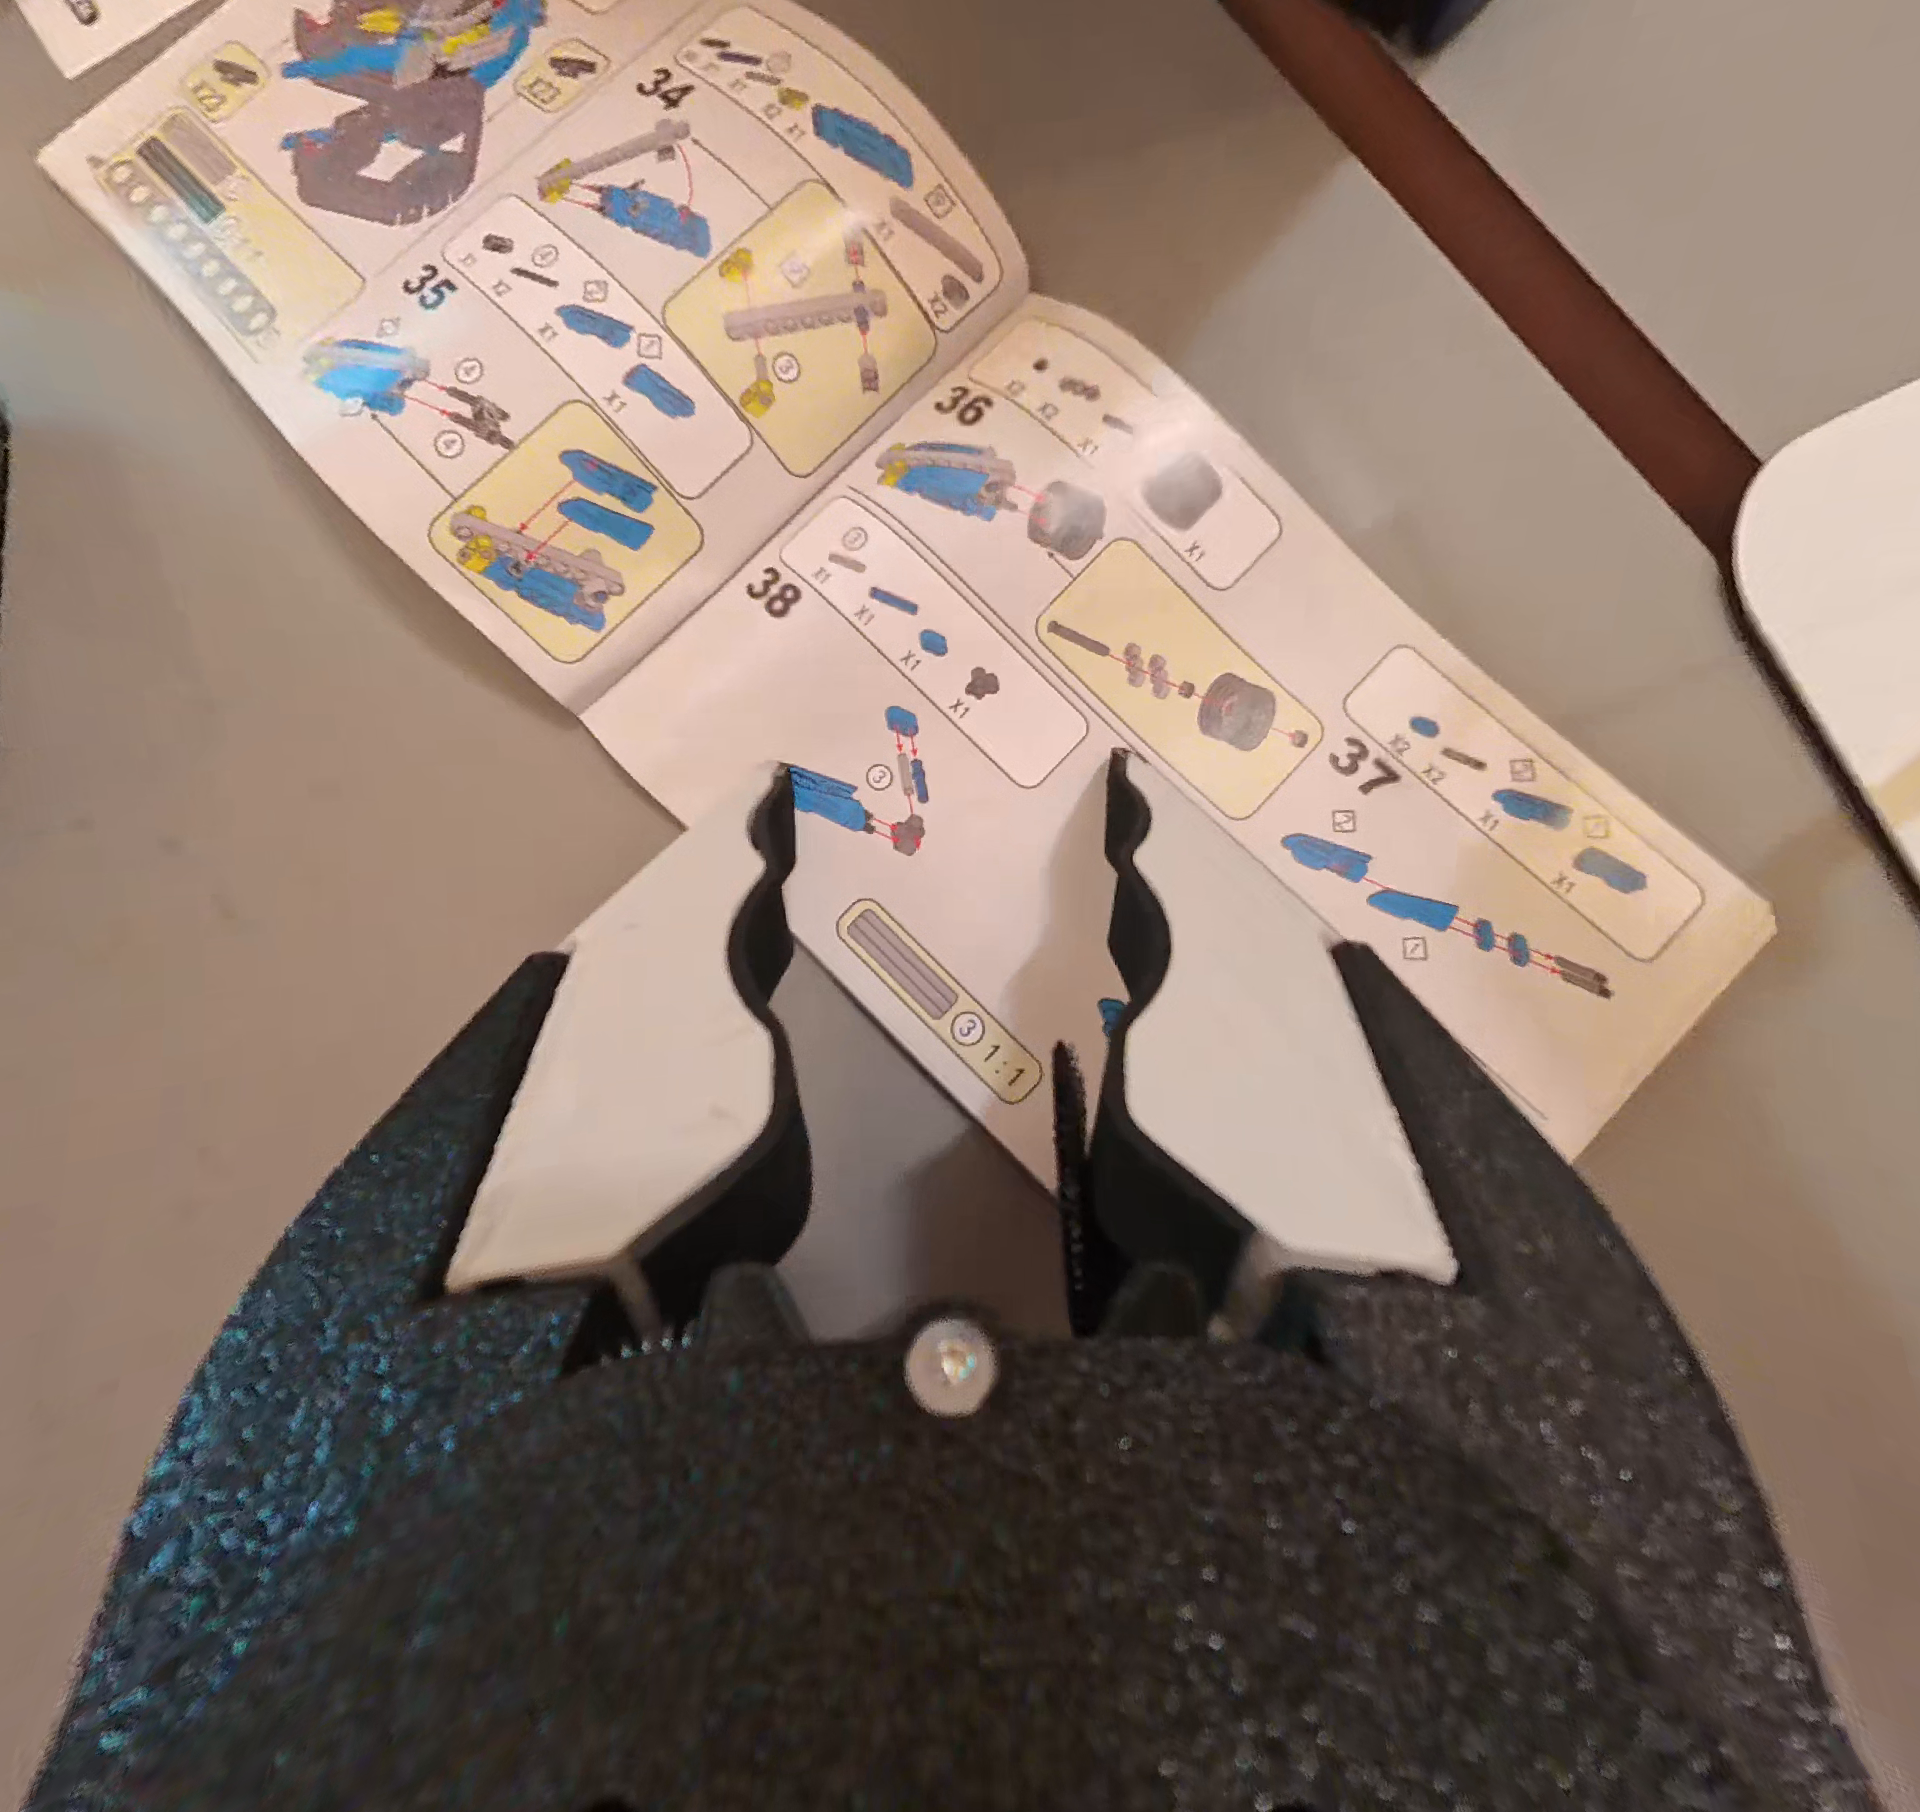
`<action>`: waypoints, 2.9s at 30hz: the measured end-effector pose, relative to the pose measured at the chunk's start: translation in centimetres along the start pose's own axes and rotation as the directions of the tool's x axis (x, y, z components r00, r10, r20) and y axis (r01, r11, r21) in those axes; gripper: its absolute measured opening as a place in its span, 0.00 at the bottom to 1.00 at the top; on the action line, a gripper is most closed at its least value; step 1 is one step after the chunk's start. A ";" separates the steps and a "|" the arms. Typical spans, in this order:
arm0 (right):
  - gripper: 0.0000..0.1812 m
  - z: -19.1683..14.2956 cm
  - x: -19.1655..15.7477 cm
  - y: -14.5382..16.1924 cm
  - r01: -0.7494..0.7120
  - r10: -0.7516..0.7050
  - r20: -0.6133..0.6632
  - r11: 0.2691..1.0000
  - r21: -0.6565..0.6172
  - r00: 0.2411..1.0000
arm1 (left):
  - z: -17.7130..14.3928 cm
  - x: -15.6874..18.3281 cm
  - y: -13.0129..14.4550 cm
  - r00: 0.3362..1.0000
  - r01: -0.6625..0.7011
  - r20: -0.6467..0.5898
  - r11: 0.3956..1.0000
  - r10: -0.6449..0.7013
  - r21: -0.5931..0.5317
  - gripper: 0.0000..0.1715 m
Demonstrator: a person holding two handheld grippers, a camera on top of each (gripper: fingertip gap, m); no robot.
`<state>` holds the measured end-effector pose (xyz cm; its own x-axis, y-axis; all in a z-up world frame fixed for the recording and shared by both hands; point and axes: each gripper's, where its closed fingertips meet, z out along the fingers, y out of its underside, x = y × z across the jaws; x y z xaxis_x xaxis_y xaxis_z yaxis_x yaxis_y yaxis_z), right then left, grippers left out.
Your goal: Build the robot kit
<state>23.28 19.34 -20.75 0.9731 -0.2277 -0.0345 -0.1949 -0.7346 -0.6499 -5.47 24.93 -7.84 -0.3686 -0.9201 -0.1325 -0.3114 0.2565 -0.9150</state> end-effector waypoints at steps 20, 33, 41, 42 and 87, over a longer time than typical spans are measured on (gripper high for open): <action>0.18 3.5 -8.1 -4.0 0.022 -0.019 -0.056 0.999 0.040 0.998 | 14.3 -14.6 6.4 0.984 -0.175 -0.108 0.898 0.143 -0.404 0.00; 0.17 3.4 -8.0 -3.7 -0.121 0.134 -0.134 0.987 0.103 0.982 | 17.5 -15.9 8.9 0.989 -0.130 -0.004 0.868 0.146 -0.479 0.00; 0.15 3.3 -7.9 -3.6 -0.125 0.136 -0.083 0.984 0.128 0.987 | 17.3 -15.9 9.0 0.999 -0.026 0.021 0.918 0.037 -0.397 0.00; 0.15 3.3 -7.9 -3.6 -0.124 0.135 -0.082 0.984 0.128 0.987 | 17.3 -15.9 9.0 0.999 -0.028 0.021 0.920 0.039 -0.392 0.00; 0.38 -4.6 -33.6 -11.9 0.149 -0.306 0.196 0.813 0.562 0.932 | -5.8 -9.3 3.2 0.346 0.818 -0.402 0.483 -0.848 -0.314 0.53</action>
<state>-7.61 32.84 -8.37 0.9902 0.1382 0.0177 0.0551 -0.2718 -0.9608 -8.17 36.04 -7.35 -0.2155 -0.4169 0.8830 -0.7264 -0.5359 -0.4303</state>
